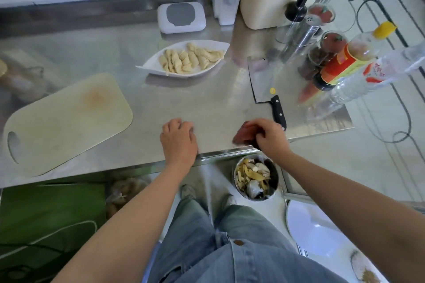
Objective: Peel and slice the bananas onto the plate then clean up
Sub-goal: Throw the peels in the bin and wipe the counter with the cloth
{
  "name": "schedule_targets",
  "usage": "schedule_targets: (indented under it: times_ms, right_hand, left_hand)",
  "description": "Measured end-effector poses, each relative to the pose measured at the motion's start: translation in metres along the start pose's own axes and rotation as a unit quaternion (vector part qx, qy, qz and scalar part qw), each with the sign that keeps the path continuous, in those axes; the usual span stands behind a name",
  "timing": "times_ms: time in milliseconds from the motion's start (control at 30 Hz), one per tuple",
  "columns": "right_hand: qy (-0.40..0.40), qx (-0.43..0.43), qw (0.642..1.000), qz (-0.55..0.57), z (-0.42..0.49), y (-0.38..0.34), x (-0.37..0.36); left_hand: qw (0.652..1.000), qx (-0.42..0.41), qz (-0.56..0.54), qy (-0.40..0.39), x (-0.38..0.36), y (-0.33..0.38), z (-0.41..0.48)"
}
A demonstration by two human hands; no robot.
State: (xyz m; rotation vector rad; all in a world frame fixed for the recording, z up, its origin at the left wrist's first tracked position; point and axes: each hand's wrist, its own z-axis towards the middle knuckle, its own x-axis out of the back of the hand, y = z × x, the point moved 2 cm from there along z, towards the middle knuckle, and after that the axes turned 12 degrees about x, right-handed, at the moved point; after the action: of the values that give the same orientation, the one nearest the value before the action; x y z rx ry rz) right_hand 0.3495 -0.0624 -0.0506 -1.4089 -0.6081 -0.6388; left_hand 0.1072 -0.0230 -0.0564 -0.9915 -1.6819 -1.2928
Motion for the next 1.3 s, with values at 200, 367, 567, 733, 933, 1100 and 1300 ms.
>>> schedule_targets:
  times_ms: [200,367,567,733,933,1100,1300]
  right_hand:
    - [-0.041,-0.057,0.982,0.176,0.004,-0.041,0.006]
    - [-0.11,-0.063,0.954,0.27,-0.008,-0.032,0.013]
    - [-0.024,-0.081,0.994,0.063,-0.003,0.012,0.037]
    - [-0.012,-0.093,0.987,0.129,0.003,0.009,0.034]
    - [-0.189,-0.222,0.852,0.435,0.023,-0.026,0.001]
    - [-0.075,-0.262,0.877,0.395,0.04,-0.027,-0.007]
    - [0.004,-0.128,0.99,0.053,0.057,-0.018,-0.008]
  left_hand:
    - [0.761,0.205,-0.477,-0.389,-0.017,0.081,-0.03]
    - [0.786,0.206,-0.494,-0.31,-0.032,0.087,-0.033]
    - [0.894,0.214,-0.353,-0.175,-0.033,0.07,-0.027]
    - [0.818,0.243,-0.491,-0.174,-0.013,0.077,-0.027]
    - [0.767,0.258,-0.529,-0.258,-0.014,0.082,-0.012]
    - [0.791,0.278,-0.493,-0.234,-0.01,0.07,0.004]
    - [0.958,0.142,-0.199,-0.146,-0.004,0.038,0.02]
